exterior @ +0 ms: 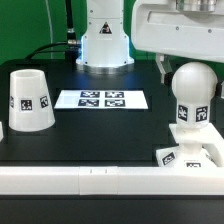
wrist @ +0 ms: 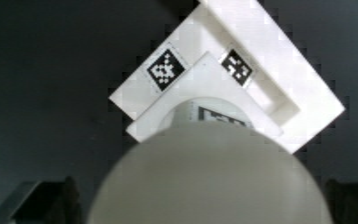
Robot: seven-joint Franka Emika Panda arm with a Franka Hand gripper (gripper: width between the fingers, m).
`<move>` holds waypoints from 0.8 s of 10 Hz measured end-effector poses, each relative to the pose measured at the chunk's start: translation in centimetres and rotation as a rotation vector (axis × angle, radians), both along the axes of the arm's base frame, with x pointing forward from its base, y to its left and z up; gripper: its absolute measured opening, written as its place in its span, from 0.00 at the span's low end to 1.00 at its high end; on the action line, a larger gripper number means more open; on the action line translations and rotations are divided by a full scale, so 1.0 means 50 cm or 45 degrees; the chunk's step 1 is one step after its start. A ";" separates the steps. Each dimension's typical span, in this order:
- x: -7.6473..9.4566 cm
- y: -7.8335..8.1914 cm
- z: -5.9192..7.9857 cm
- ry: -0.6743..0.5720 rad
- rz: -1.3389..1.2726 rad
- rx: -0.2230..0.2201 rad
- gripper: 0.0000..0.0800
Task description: Assemble lamp
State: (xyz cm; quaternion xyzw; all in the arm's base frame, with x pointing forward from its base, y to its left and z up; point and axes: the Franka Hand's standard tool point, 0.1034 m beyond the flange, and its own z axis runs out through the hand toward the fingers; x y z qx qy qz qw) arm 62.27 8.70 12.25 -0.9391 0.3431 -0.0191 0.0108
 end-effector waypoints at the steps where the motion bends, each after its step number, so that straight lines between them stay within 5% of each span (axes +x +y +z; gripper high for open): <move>1: 0.002 0.000 0.001 -0.009 0.138 -0.011 0.87; 8: 0.007 0.006 0.002 -0.042 1.082 -0.063 0.87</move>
Offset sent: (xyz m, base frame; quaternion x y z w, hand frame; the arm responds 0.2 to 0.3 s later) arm -0.0032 0.0045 0.0038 0.0426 -0.0093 -0.2128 0.9761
